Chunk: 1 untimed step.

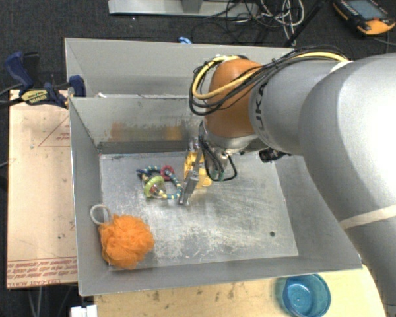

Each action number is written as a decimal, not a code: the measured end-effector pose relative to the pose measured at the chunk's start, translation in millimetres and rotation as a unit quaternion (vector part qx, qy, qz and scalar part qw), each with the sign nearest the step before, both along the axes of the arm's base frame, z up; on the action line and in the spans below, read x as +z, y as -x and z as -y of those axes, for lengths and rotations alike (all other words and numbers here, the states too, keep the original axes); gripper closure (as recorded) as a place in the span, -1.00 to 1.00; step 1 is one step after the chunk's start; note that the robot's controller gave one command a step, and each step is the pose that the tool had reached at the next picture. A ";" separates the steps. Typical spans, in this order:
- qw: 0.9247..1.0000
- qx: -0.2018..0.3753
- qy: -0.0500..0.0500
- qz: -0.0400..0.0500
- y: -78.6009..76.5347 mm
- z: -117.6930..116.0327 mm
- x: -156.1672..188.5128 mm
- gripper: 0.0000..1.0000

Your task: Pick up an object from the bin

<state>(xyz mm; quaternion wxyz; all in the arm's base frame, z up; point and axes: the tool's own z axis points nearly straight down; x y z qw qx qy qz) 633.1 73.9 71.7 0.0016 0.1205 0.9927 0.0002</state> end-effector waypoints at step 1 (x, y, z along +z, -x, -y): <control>1.000 -0.010 0.001 -0.005 7.0 -10.6 36.1 1.00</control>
Offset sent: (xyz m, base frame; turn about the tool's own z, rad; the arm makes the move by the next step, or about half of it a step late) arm -0.0130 -0.0285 0.0378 0.0348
